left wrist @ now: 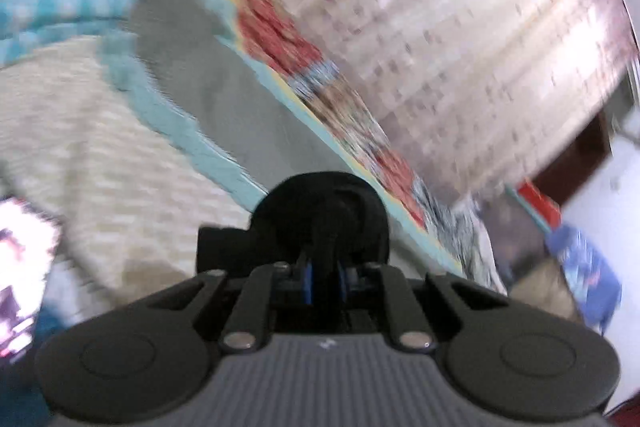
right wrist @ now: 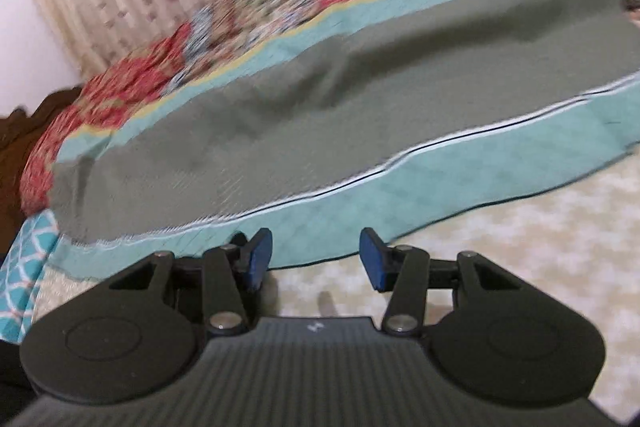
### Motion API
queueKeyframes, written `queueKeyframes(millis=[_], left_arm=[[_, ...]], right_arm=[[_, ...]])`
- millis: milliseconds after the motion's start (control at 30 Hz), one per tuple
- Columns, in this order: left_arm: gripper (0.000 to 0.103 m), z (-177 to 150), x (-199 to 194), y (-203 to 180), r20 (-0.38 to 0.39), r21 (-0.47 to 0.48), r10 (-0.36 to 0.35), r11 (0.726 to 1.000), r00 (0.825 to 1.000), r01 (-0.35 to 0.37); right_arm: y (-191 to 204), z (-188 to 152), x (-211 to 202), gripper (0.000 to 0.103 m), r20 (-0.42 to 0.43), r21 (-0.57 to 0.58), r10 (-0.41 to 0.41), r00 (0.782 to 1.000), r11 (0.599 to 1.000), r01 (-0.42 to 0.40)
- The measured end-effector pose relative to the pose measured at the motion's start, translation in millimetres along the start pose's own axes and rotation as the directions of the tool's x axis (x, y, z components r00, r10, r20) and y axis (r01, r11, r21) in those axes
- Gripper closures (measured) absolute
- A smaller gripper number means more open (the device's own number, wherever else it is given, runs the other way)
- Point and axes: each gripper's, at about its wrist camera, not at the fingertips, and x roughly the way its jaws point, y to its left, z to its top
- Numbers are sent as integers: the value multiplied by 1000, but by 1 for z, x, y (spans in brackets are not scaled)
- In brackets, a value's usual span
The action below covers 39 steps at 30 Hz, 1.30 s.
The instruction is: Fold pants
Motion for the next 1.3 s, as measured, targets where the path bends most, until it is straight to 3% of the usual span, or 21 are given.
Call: queueKeyframes(millis=[100, 167, 333, 400, 433, 467, 500, 533, 600, 667, 733, 833, 933, 1000, 1100, 1167, 1233, 1300], left_arm=[[92, -17, -24, 9, 1, 0, 70, 998, 998, -70], [92, -26, -20, 10, -23, 0, 91, 996, 996, -91], [92, -33, -14, 11, -35, -6, 60, 998, 998, -60], [92, -30, -12, 13, -31, -12, 52, 999, 998, -52], [92, -30, -13, 14, -29, -15, 50, 999, 998, -50], [92, -27, -6, 13, -30, -17, 54, 998, 998, -55], [92, -28, -7, 12, -31, -17, 59, 998, 998, -59], [92, -28, -4, 8, -31, -15, 61, 998, 998, -62], [92, -27, -3, 3, -29, -1, 60, 998, 998, -60], [92, -26, -2, -3, -28, 17, 44, 999, 999, -43], [92, -26, 2, -10, -36, 32, 14, 999, 999, -13], [92, -26, 13, -19, -44, 38, -59, 997, 997, 61], [92, -28, 28, -24, -59, 22, -134, 991, 989, 136], [92, -30, 37, -26, -73, 25, -147, 988, 986, 149], [92, -33, 47, -23, -103, 5, -103, 995, 989, 104], [92, -35, 50, -18, -121, -17, -45, 999, 992, 44], [92, -37, 49, -14, -129, -31, -10, 999, 992, 6], [92, -37, 44, -11, -122, -32, 14, 999, 992, -18]], right_arm=[[26, -4, 29, 51, -57, -33, 33, 998, 999, -35], [41, -5, 49, 52, -114, -35, 55, 992, 998, -60], [53, -9, 76, 50, -198, 28, 52, 979, 999, -47], [50, -18, 86, 45, -270, 101, 87, 959, 993, -61], [51, -25, 93, 45, -324, 129, 116, 939, 989, -77], [56, -32, 92, 47, -314, 110, 117, 942, 990, -86], [63, -33, 87, 79, -311, 63, 99, 945, 995, -83], [66, -33, 85, 87, -352, 80, 119, 928, 992, -96], [66, -27, 63, 87, -295, 135, 129, 947, 987, -92], [64, -5, 20, 88, -153, 120, 123, 981, 987, -105], [60, 22, -37, 88, -4, 66, 69, 998, 995, -69], [54, 54, -124, 88, 191, -44, -34, 981, 998, 43], [53, 74, -189, 86, 296, -117, -143, 944, 976, 185], [54, 84, -206, 76, 303, -155, -208, 930, 952, 263], [54, 92, -184, 39, 262, -174, -257, 930, 936, 307], [46, 91, -151, 39, 213, -217, -279, 937, 921, 323], [32, 80, -130, 41, 201, -211, -348, 916, 897, 387], [6, 70, -137, 41, 195, -133, -327, 925, 925, 355]])
